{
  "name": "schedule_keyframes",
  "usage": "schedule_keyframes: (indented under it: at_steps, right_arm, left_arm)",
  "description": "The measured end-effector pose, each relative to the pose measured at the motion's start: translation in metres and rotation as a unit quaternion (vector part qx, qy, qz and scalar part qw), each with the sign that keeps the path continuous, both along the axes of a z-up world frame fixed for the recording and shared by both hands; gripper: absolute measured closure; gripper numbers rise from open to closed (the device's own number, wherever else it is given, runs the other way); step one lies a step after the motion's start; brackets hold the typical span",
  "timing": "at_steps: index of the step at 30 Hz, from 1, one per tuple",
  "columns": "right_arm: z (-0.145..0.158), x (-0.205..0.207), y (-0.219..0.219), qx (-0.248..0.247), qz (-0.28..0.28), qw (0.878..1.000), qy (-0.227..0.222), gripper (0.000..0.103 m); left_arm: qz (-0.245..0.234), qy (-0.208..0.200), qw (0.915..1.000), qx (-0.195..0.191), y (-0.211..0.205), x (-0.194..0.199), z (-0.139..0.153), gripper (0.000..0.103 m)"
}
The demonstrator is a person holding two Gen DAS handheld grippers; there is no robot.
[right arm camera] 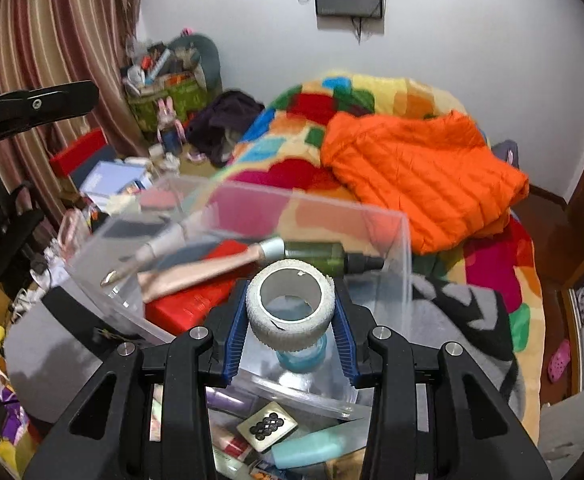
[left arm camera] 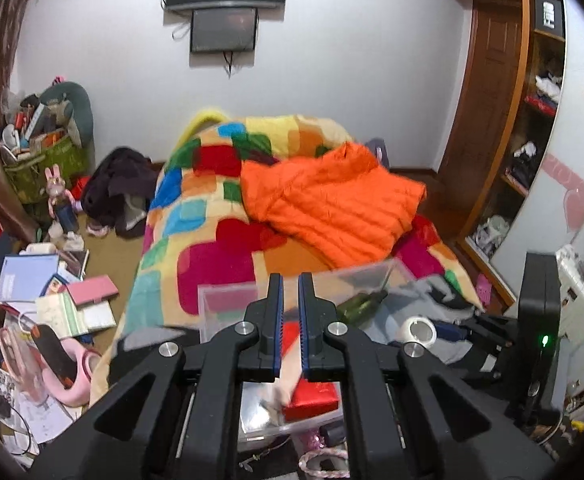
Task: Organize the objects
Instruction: 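Drop the white pen into the box while the right drops the white tape in, then grasp the braided rope toy with the left gripper while the right grasps the white ointment tube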
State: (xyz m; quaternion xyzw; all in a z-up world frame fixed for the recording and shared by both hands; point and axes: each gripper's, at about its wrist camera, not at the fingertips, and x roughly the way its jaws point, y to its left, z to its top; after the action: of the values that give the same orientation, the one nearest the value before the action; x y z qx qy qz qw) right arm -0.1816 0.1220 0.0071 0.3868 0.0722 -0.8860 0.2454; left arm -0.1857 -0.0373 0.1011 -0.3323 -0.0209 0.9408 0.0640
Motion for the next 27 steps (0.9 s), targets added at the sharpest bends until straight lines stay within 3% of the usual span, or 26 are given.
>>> schedule_keyframes:
  at_steps: [4, 7, 10, 16, 18, 21, 27]
  right_arm:
    - [-0.01, -0.004, -0.002, 0.016, -0.002, 1.0, -0.01, 0.067]
    - [-0.014, -0.007, -0.001, 0.014, -0.002, 1.0, -0.023, 0.063]
    - [-0.011, -0.006, 0.0, 0.013, -0.006, 1.0, -0.019, 0.047]
    - [0.005, 0.01, 0.007, 0.013, -0.012, 1.0, 0.007, 0.045]
    - [0.013, 0.021, 0.012, 0.012, -0.017, 1.0, 0.019, 0.036]
    - [0.023, 0.041, 0.025, 0.005, -0.031, 0.999, 0.039, 0.025]
    - [0.021, 0.072, 0.051, 0.0, -0.051, 0.998, 0.038, 0.023]
  left_arm:
    - [-0.008, -0.017, 0.9997, -0.016, 0.005, 0.004, -0.021, 0.097]
    - [-0.018, -0.029, 0.9992, -0.022, 0.011, 0.011, -0.035, 0.091]
    - [-0.025, -0.036, 0.9988, -0.023, 0.015, 0.02, -0.044, 0.07]
    - [-0.021, -0.034, 0.9988, -0.029, 0.019, 0.036, -0.047, 0.032]
    - [-0.01, -0.029, 0.9991, -0.029, 0.018, 0.043, -0.047, 0.016]
    - [-0.008, -0.027, 0.9991, -0.031, 0.019, 0.053, -0.048, 0.011]
    - [-0.027, -0.054, 0.9977, -0.031, 0.032, 0.074, -0.068, 0.008]
